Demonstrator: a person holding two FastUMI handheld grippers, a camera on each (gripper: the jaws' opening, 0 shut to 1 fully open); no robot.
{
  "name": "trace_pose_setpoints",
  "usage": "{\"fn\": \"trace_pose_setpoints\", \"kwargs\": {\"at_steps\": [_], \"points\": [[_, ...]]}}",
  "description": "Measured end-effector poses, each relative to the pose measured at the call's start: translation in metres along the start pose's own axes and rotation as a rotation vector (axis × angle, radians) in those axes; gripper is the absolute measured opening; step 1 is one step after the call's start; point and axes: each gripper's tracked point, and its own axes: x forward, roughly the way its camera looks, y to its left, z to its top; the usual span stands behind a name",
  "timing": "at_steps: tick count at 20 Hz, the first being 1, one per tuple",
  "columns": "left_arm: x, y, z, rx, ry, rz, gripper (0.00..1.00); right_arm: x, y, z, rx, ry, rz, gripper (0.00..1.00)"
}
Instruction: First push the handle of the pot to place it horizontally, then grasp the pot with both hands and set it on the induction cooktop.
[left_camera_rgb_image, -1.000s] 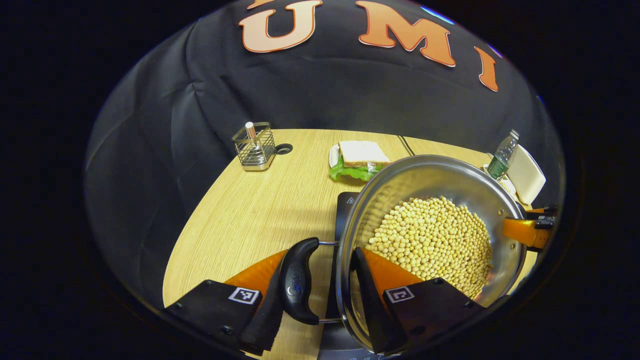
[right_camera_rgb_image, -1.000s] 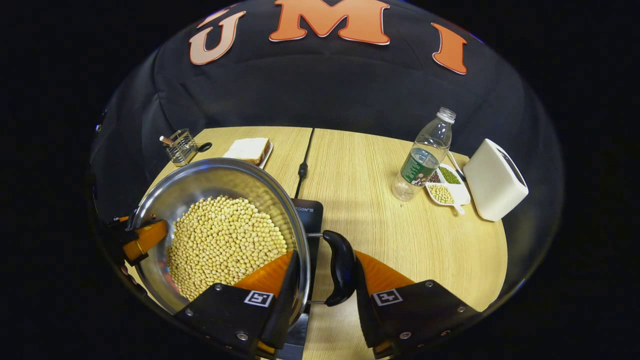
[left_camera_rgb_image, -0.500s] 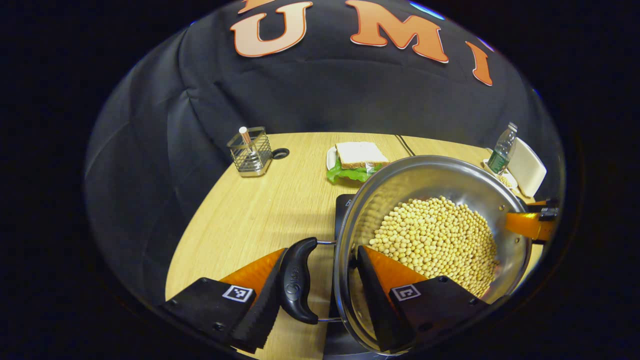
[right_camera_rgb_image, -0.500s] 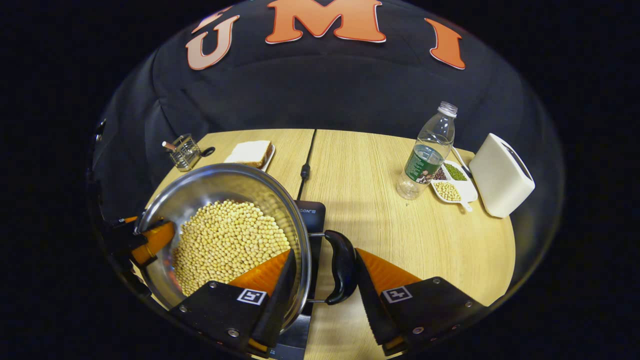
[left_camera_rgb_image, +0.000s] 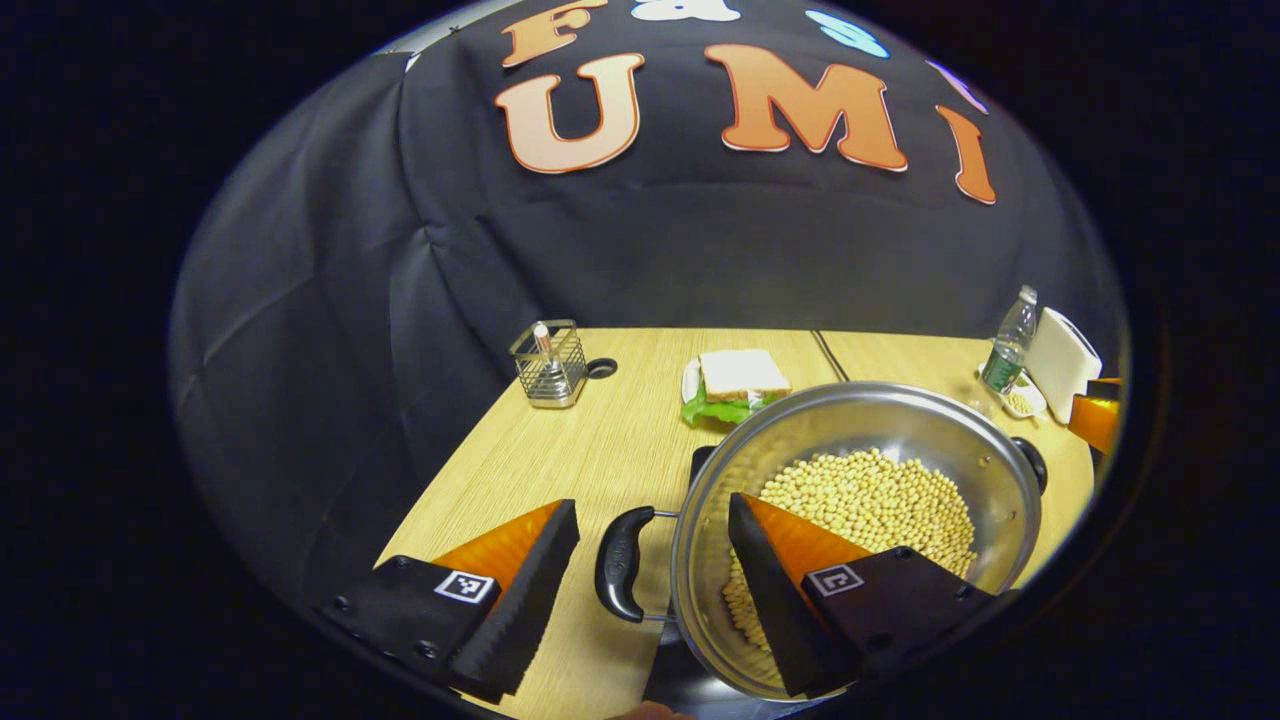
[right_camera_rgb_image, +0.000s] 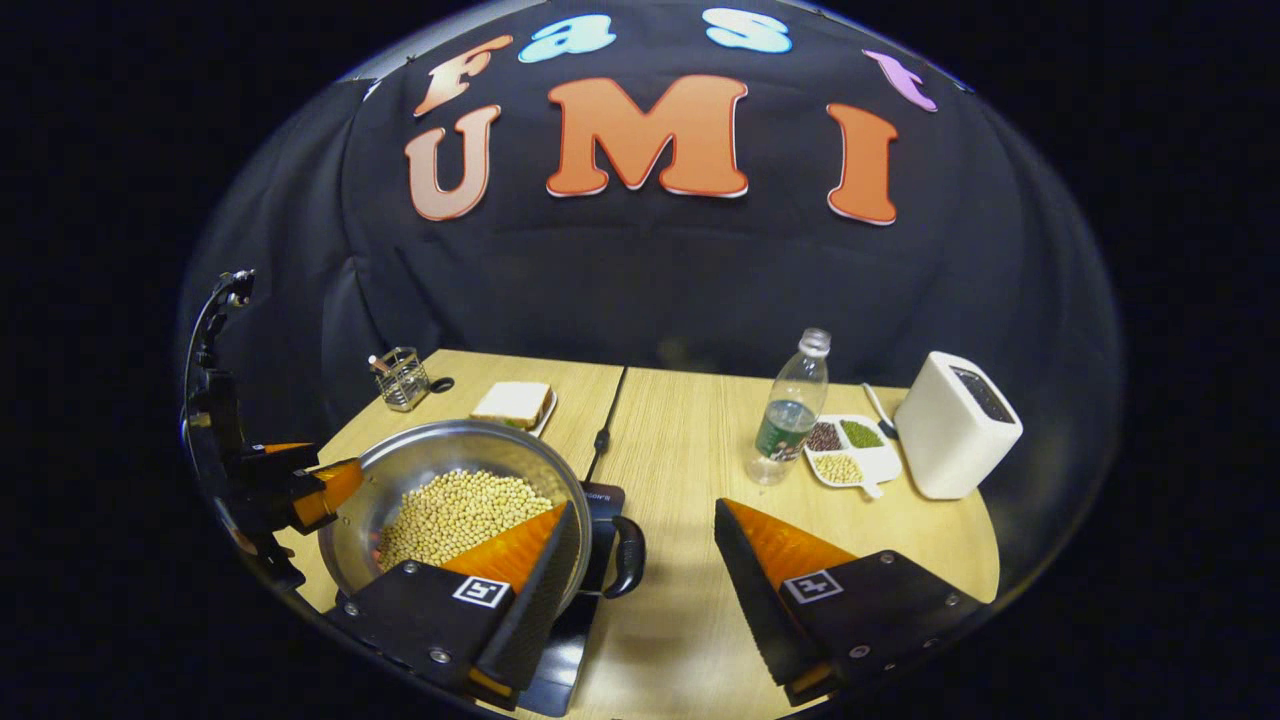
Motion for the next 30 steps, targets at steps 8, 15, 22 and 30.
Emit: {"fn": "trace_pose_setpoints", "kwargs": {"at_steps": [8, 15, 22, 30], "points": [[-0.087, -0.023, 0.09, -0.052, -0.295, -0.029, 0.98, -0.099, -0.052, 0.068, -0.036, -0.261, -0.031, 0.88], [-0.184, -0.034, 0.159, -0.099, -0.519, -0.068, 1.0, -0.182, -0.097, 0.108, -0.015, -0.43, -0.044, 0.9], [-0.289, -0.051, 0.201, -0.117, -0.71, -0.131, 0.99, -0.26, -0.116, 0.148, -0.062, -0.629, -0.086, 0.93], [-0.347, -0.034, 0.214, -0.153, -0.797, -0.109, 0.99, -0.322, -0.107, 0.167, -0.091, -0.76, -0.078, 0.95]]}}
